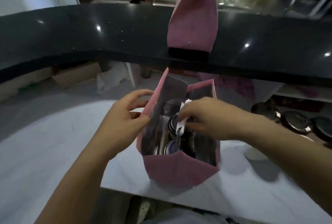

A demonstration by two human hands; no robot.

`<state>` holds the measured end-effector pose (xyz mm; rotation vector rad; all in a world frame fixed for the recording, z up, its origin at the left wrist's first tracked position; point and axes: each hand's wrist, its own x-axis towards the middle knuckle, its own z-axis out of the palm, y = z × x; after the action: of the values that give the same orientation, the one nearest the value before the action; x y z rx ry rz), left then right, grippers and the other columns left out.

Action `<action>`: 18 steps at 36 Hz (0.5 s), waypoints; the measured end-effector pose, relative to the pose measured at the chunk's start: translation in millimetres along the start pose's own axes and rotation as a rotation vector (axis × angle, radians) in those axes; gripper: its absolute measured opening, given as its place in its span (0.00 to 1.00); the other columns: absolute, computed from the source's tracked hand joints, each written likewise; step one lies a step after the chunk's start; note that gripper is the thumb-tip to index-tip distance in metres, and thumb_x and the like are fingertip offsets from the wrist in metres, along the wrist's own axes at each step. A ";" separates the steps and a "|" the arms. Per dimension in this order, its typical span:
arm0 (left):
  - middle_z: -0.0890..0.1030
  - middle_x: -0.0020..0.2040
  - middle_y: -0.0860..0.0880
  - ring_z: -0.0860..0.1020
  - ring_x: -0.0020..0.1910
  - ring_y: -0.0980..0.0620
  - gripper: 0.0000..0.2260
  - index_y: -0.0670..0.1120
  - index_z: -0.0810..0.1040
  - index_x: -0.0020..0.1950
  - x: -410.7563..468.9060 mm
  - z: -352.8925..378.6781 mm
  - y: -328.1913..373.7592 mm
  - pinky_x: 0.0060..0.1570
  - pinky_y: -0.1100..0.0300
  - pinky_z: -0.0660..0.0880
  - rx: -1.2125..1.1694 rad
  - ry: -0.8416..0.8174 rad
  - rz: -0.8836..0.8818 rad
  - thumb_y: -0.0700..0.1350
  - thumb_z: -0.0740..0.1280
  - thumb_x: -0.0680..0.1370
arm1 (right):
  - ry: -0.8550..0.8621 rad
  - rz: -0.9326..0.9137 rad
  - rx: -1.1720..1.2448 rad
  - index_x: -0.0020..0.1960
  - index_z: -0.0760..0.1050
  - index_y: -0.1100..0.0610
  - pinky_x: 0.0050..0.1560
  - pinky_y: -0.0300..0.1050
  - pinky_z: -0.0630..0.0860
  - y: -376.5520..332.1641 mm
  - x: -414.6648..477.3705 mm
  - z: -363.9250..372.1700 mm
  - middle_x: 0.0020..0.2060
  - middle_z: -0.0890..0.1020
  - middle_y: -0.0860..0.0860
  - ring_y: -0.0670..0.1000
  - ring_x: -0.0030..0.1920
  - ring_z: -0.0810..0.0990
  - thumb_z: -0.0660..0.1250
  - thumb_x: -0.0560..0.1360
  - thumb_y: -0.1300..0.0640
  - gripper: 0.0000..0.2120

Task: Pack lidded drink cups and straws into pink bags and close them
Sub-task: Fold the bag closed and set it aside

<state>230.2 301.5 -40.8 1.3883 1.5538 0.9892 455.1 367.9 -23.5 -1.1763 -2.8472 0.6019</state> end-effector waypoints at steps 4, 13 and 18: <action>0.83 0.56 0.61 0.84 0.52 0.51 0.22 0.65 0.77 0.60 9.3 -14.4 -7.3 0.44 0.54 0.85 -0.017 -0.085 0.028 0.37 0.71 0.77 | -0.071 0.100 -0.050 0.59 0.81 0.47 0.52 0.48 0.77 -18.8 38.4 25.7 0.55 0.83 0.48 0.53 0.54 0.80 0.64 0.77 0.59 0.14; 0.83 0.56 0.59 0.82 0.55 0.56 0.19 0.61 0.79 0.60 31.8 -37.1 -27.7 0.49 0.59 0.83 -0.117 -0.206 0.071 0.40 0.74 0.76 | -0.220 0.220 -0.082 0.70 0.73 0.48 0.56 0.47 0.75 -41.9 75.7 52.7 0.63 0.79 0.51 0.55 0.58 0.79 0.66 0.78 0.60 0.21; 0.84 0.51 0.63 0.82 0.52 0.62 0.19 0.63 0.79 0.55 42.0 -42.5 -32.8 0.43 0.68 0.80 -0.146 -0.244 0.109 0.38 0.73 0.76 | -0.119 0.283 0.034 0.66 0.77 0.49 0.58 0.47 0.78 -48.2 57.8 38.0 0.59 0.82 0.46 0.47 0.53 0.80 0.65 0.79 0.55 0.16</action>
<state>176.1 339.0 -58.7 1.4432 1.2149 0.9390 375.2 363.0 -50.1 -1.6052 -2.7696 0.7491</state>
